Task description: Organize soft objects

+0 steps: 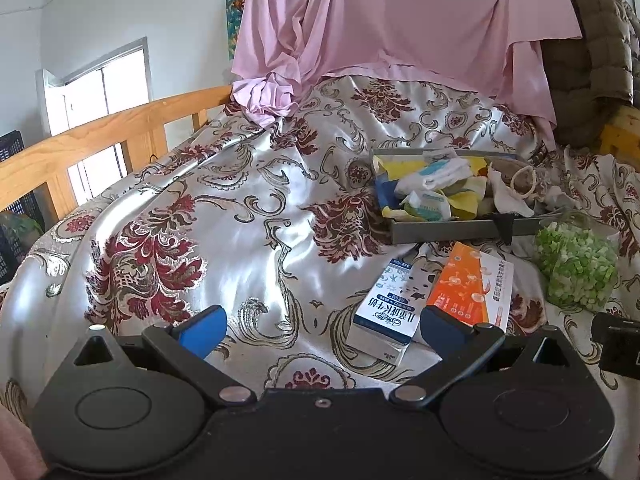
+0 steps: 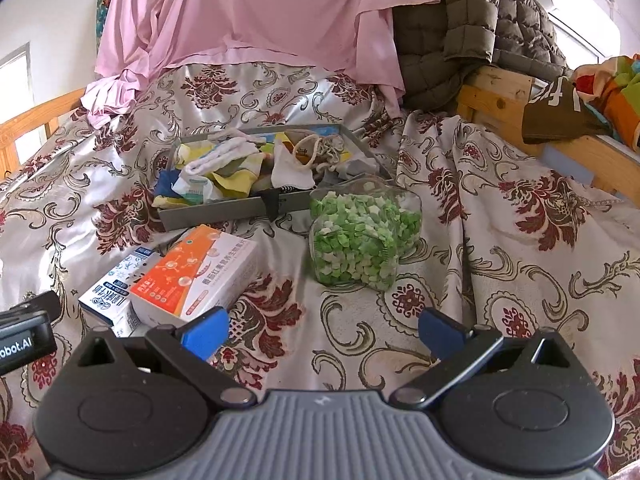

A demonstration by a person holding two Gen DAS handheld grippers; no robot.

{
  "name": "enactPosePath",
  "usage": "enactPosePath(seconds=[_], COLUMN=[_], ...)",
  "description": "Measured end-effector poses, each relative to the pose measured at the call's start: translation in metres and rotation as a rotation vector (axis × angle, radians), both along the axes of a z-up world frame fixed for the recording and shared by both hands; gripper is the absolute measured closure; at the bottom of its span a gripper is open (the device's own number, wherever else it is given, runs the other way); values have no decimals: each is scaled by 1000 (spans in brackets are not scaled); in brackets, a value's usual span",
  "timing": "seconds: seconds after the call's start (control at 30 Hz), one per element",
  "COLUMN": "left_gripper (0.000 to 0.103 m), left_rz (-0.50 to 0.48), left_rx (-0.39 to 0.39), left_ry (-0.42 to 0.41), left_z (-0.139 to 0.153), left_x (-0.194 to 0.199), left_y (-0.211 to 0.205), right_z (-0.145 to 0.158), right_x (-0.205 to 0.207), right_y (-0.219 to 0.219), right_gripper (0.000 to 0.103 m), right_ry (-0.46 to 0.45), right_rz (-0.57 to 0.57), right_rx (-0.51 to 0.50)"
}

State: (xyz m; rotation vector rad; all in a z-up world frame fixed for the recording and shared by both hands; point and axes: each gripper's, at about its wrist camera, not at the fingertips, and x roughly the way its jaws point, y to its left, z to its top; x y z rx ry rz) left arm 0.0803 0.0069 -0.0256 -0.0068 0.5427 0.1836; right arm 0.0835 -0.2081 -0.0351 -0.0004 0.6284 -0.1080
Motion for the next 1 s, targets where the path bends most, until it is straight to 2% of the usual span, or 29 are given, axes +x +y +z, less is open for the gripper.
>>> enactPosePath(seconds=[1.0], left_gripper=[1], left_rz=[0], left_rx=[1], left_ry=[0], left_z=[-1], left_x=[1], left_y=[0], right_z=[-1], right_x=[1], right_y=[1], right_gripper=[0], right_ry=[11], right_rz=[10], right_rx=[3])
